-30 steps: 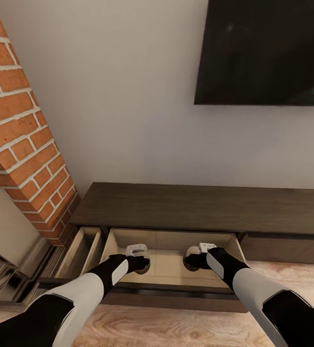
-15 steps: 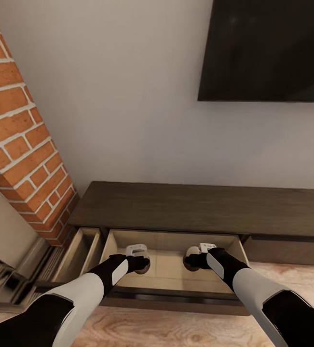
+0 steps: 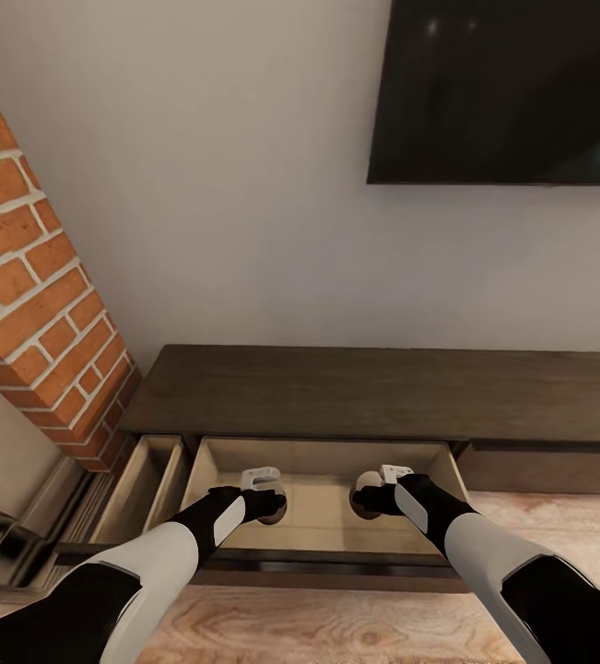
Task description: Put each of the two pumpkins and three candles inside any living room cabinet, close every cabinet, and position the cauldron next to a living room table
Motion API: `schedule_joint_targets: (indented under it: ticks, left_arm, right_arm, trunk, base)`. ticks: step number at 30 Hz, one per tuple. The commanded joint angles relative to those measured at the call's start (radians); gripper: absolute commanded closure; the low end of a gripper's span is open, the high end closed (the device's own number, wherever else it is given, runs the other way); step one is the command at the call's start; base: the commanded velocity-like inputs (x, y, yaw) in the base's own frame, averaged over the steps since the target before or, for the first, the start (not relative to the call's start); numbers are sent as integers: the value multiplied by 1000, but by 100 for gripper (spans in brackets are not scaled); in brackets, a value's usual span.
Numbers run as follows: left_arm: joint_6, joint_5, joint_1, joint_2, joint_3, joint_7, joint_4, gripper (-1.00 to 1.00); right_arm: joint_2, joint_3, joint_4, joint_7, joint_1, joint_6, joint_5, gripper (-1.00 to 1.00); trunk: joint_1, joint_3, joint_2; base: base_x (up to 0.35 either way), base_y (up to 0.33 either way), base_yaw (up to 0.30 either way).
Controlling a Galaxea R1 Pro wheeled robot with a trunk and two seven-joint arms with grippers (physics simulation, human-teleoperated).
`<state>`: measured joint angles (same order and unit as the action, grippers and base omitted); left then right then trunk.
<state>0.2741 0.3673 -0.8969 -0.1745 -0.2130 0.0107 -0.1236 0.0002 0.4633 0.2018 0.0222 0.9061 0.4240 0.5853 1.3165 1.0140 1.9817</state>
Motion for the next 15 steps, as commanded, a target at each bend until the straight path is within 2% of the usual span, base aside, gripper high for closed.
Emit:
schedule_joint_targets:
  ticks: [1, 15]
  left_arm:
    - [4, 4, 0, 0, -3, 0, -1, 100]
    - [4, 4, 0, 0, -4, 0, -1, 100]
  right_arm:
    - [0, 1, 1, 2, 1, 4, -4, 100]
    - [0, 3, 1, 2, 1, 4, -6, 100]
  trunk:
    - [0, 1, 0]
    - [0, 1, 0]
  base:
    - [0, 0, -17]
    - [0, 0, -2]
